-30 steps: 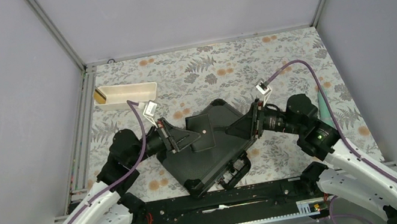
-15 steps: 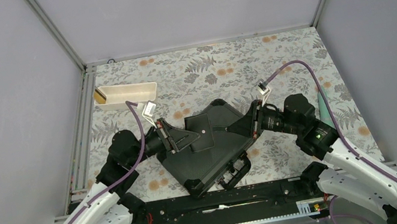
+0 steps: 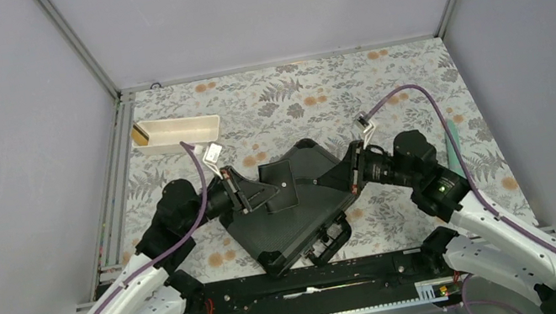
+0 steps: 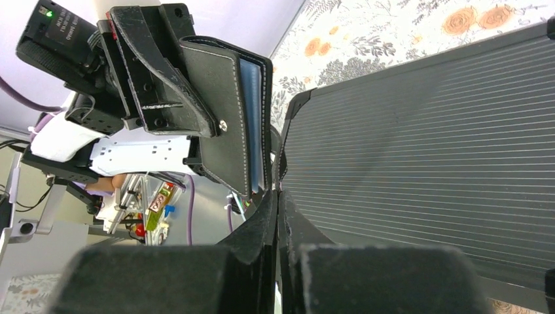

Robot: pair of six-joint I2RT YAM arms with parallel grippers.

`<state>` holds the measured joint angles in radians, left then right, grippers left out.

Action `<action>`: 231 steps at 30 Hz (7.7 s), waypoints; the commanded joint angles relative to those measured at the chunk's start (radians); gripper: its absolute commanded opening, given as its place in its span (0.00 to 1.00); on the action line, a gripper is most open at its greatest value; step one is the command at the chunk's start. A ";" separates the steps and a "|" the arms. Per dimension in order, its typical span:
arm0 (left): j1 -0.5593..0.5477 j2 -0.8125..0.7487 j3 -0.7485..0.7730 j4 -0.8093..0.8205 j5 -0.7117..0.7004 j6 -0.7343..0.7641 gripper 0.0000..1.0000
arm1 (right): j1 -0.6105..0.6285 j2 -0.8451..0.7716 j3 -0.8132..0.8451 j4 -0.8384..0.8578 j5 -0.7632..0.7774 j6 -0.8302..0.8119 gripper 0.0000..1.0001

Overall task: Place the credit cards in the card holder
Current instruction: Close the card holder at the center of the board, then place the card holder at the center of the board.

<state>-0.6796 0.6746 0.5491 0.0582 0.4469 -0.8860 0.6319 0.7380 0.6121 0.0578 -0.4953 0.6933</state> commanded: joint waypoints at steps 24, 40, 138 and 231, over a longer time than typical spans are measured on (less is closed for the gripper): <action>-0.070 0.144 0.131 -0.222 -0.268 0.086 0.00 | 0.169 0.410 0.227 0.012 0.180 0.059 0.00; -0.083 0.154 0.138 -0.221 -0.275 0.091 0.00 | 0.194 0.486 0.275 -0.034 0.200 0.060 0.00; -0.113 0.228 0.106 0.000 -0.180 0.064 0.00 | 0.342 0.805 0.456 -0.068 0.135 0.122 0.00; 0.678 0.054 0.288 -0.639 -0.208 0.545 0.99 | -0.716 0.410 0.084 -0.273 0.284 -0.153 0.00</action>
<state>-0.0071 0.7517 0.8608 -0.6048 0.3492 -0.3847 -0.0814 1.1244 0.7105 -0.2558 -0.2642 0.5789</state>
